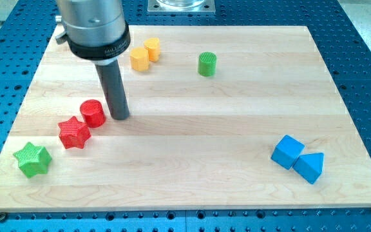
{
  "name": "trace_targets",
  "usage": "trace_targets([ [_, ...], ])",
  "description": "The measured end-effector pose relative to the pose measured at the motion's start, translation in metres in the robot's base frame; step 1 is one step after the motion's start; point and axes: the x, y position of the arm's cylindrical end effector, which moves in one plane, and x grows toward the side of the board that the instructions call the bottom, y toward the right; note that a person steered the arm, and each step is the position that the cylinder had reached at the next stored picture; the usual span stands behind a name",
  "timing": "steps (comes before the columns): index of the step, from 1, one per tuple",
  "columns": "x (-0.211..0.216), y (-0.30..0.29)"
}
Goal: Move the red blocks to the top of the green star
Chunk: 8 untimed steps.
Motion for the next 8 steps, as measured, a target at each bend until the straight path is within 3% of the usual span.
trace_targets([
  [2, 0.01, -0.078],
  [4, 0.0, -0.083],
  [5, 0.032, -0.1],
  [6, 0.014, -0.097],
  [7, -0.034, -0.012],
  [8, -0.043, 0.085],
])
